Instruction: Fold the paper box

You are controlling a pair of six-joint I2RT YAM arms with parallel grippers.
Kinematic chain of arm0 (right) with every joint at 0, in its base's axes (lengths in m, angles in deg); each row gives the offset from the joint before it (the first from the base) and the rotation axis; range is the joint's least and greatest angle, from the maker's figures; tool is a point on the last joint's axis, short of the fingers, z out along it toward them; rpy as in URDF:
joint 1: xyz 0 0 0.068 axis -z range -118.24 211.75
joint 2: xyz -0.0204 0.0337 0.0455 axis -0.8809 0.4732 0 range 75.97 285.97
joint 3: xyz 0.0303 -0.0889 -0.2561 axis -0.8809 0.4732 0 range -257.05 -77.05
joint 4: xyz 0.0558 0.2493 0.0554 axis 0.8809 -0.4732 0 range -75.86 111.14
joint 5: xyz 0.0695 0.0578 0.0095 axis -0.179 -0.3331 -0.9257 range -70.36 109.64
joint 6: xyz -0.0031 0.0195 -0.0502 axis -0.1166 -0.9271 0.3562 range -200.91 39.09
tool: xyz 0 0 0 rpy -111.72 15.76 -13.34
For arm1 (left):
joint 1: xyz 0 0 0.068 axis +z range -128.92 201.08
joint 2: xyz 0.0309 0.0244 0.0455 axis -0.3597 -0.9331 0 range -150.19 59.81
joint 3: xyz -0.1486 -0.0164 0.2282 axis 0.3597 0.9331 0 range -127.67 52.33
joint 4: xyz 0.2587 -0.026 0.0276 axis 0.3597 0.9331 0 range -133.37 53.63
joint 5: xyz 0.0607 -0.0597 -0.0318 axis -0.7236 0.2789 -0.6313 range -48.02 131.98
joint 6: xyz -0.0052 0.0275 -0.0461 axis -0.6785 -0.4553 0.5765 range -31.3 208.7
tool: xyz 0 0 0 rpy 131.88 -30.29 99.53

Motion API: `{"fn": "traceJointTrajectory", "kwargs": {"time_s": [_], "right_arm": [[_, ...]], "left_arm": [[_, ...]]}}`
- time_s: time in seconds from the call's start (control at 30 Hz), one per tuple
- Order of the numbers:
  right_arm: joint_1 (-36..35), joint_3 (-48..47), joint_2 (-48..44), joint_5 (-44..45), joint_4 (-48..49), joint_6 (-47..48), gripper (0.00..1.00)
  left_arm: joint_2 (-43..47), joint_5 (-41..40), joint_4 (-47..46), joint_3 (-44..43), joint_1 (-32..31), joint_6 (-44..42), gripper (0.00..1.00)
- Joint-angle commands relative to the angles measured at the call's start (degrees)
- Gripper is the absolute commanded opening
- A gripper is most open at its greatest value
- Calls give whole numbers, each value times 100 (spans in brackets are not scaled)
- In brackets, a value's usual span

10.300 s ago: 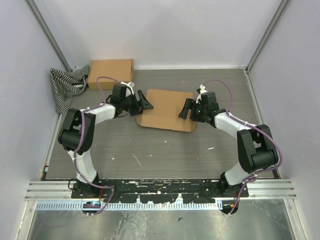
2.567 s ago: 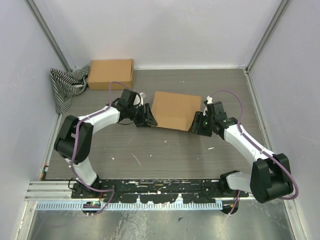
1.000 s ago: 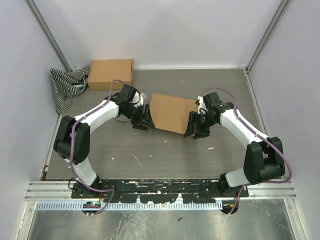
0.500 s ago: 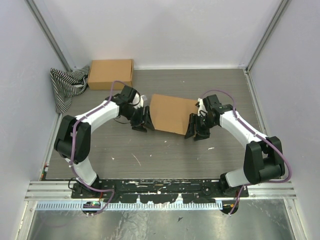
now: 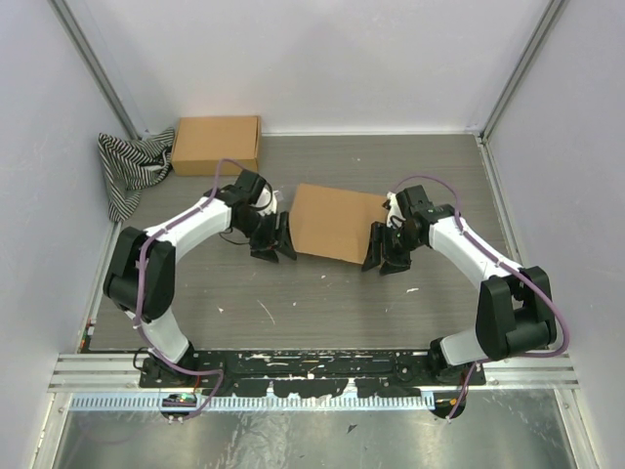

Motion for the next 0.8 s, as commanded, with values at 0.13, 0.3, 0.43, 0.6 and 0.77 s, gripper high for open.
{"fn": "traceJointTrajectory", "kwargs": {"time_s": [0.13,0.3,0.43,0.6,0.77], "right_arm": [[14,-137,-439,280,-6,-26,63],[13,-366,-767,1066,-122,-167,67],[20,-299,-747,1109,160,-251,66],[20,-248,-512,938,433,-352,62],[15,-241,-307,884,583,-367,60]], "left_arm": [[770,-749,197,-216,50,137,69],[681,-868,-28,-532,80,356,70],[184,-641,40,-794,47,337,66],[18,-676,-29,-730,33,273,63],[-180,-747,47,-810,29,146,60]]}}
